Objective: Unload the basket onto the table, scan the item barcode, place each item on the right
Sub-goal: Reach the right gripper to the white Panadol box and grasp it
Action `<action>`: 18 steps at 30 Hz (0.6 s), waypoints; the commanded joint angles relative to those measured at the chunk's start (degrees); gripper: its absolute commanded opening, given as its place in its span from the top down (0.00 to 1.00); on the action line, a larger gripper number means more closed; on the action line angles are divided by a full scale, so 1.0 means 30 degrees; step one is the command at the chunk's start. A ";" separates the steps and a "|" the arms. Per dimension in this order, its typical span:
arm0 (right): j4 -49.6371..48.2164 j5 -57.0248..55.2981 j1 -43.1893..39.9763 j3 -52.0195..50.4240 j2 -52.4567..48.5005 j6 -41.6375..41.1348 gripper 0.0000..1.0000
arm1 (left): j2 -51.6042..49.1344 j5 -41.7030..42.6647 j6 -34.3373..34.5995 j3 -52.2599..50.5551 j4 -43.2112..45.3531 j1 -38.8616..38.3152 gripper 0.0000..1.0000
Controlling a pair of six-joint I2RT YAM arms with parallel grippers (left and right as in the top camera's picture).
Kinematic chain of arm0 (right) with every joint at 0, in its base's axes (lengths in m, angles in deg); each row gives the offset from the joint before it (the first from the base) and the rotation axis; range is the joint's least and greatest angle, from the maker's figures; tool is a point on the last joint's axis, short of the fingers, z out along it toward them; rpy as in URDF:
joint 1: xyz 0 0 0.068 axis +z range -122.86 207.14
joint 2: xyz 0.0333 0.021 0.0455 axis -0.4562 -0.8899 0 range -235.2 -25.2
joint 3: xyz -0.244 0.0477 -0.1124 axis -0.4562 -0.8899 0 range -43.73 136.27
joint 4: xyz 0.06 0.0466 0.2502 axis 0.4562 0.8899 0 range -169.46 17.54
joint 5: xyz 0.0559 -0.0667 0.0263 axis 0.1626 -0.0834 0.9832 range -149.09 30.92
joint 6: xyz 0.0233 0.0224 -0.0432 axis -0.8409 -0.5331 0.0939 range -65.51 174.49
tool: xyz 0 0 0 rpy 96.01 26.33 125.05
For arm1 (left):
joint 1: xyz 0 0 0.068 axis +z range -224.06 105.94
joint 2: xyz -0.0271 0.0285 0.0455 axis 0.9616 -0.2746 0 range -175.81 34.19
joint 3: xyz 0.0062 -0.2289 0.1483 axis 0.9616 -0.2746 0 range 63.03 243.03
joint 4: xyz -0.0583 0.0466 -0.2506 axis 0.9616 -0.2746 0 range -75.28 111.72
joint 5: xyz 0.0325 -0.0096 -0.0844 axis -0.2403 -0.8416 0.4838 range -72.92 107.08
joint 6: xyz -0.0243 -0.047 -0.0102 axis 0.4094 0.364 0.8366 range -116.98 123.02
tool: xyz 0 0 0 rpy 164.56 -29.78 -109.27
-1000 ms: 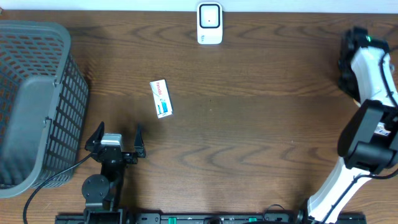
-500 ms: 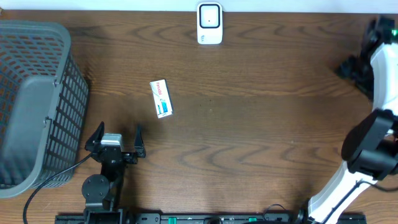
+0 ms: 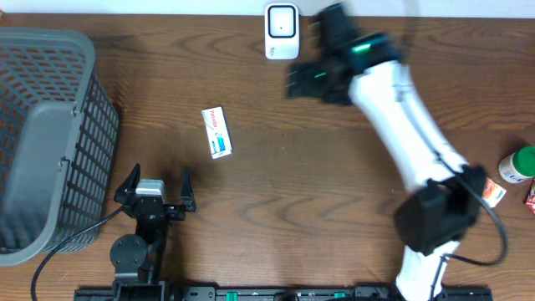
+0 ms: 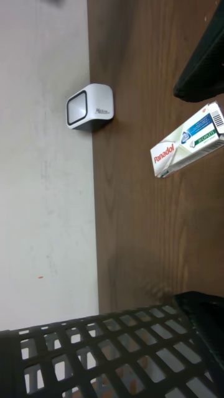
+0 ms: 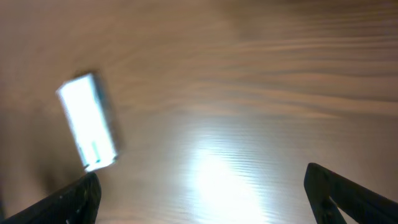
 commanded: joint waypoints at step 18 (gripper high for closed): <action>-0.4721 -0.3373 0.7570 -0.0226 -0.5122 0.0153 0.01 | 0.0109 -0.0168 0.0095 -0.0015 0.0051 -0.0022 0.04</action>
